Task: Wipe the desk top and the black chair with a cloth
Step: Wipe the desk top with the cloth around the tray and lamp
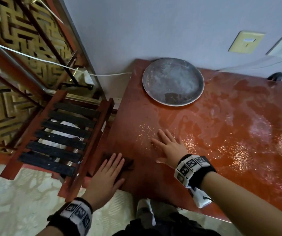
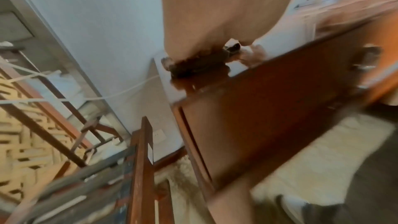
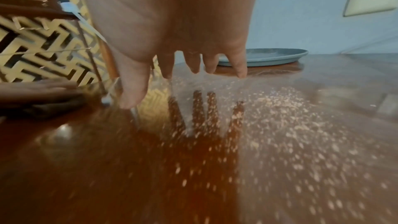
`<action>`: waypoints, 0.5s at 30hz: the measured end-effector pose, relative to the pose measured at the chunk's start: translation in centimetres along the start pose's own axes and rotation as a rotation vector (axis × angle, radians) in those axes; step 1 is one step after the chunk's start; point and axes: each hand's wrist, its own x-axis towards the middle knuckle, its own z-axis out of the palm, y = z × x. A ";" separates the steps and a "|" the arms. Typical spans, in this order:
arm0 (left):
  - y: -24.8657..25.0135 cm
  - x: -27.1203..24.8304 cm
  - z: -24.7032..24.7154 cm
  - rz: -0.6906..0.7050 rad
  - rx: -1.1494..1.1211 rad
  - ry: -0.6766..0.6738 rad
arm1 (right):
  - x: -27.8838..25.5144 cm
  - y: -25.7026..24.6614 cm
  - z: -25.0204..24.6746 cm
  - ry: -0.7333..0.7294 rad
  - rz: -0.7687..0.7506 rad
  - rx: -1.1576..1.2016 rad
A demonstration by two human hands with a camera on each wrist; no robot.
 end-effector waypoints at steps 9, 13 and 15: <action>-0.4 9.0 -3.7 -0.035 0.115 -0.139 | 2.9 3.2 -2.7 -0.062 -0.011 -0.074; 0.8 4.6 -2.8 -0.057 0.015 -0.160 | 5.5 4.6 -4.5 -0.103 -0.089 -0.093; 0.5 6.6 -2.9 -0.115 -0.004 -0.153 | 6.2 5.0 -5.0 -0.131 -0.123 -0.091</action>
